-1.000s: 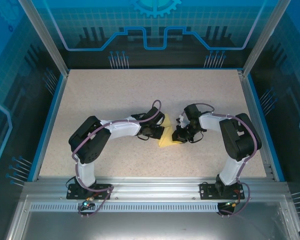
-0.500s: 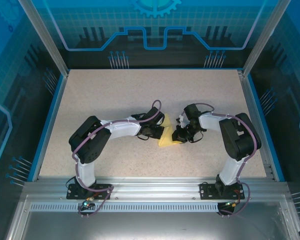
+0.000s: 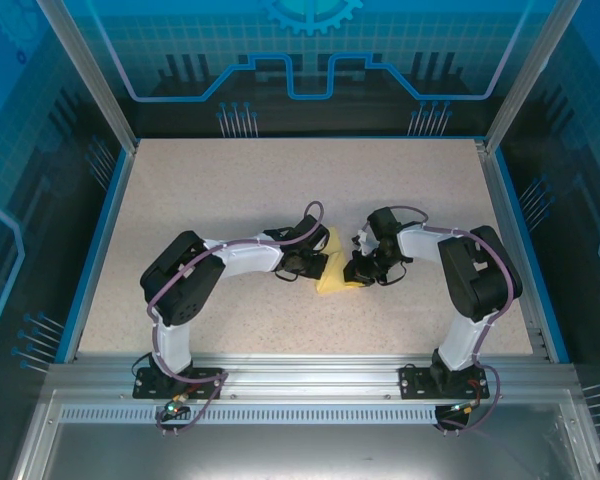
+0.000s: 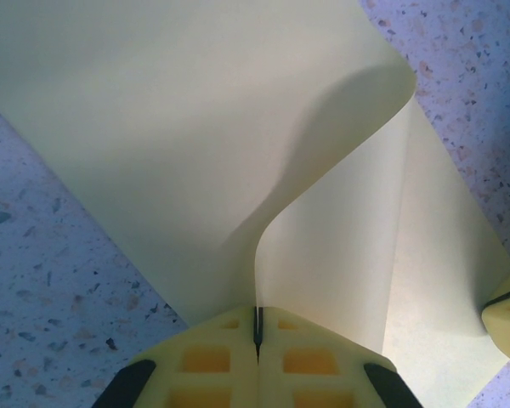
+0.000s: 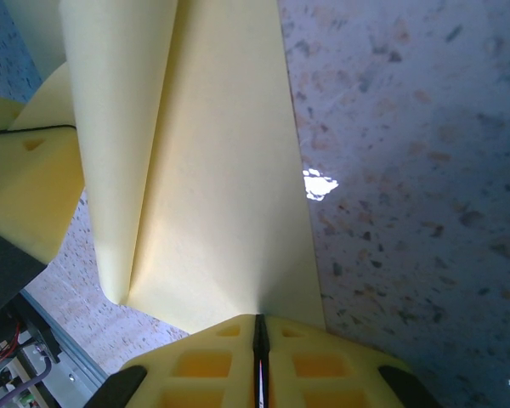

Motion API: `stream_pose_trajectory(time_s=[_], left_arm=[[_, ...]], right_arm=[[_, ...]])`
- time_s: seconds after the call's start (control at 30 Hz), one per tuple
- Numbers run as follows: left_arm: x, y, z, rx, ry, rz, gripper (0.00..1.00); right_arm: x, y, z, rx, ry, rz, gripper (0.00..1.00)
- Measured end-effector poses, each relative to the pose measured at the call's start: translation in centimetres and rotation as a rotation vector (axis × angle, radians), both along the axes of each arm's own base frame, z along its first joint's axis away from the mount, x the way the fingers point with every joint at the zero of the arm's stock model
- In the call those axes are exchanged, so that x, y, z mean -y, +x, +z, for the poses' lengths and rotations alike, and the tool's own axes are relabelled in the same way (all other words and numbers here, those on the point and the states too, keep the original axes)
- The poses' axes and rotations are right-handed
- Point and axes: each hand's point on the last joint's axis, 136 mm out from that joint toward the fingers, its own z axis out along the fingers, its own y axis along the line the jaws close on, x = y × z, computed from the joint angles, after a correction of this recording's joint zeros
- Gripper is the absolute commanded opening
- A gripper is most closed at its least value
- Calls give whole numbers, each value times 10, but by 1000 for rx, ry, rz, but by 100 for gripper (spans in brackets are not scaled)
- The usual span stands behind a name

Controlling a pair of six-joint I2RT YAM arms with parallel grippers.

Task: Fold a paper plane with a square sheet of paper (fold left side to right side)
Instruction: Fold the triangle a second time at the center of the table.

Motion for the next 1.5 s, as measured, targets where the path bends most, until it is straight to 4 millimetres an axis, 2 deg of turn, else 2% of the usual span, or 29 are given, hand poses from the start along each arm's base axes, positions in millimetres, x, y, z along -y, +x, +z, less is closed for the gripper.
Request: stream_pose_trajectory(time_s=[0.17,0.27,0.43,0.6,0.7,0.87,1.1,1.5], left_arm=[[0,0,0,0,0,0,1],[0,0,0,0,0,0,1],[0,0,0,0,-1,0,1],[0,0,0,1,-1,0,1],[0,0,0,1,-1,0,1],[0,0,0,1,-1,0,1],[0,0,-1,0,-1,0,1],[2,1,-1,0,-4,-1,2]], right_arm=[[-1,1,4,8,9,-1,10],[-2,8,18,34,42,-25,9],[-13,34,42,95,109,-77,9],[-26,60,50,120,138,-104,9],[-34,68,46,114,141,-108,9],[-39,67,32,75,130,-110,9],[-38,63,15,35,105,-109,9],[-29,59,1,30,20,-96,9]])
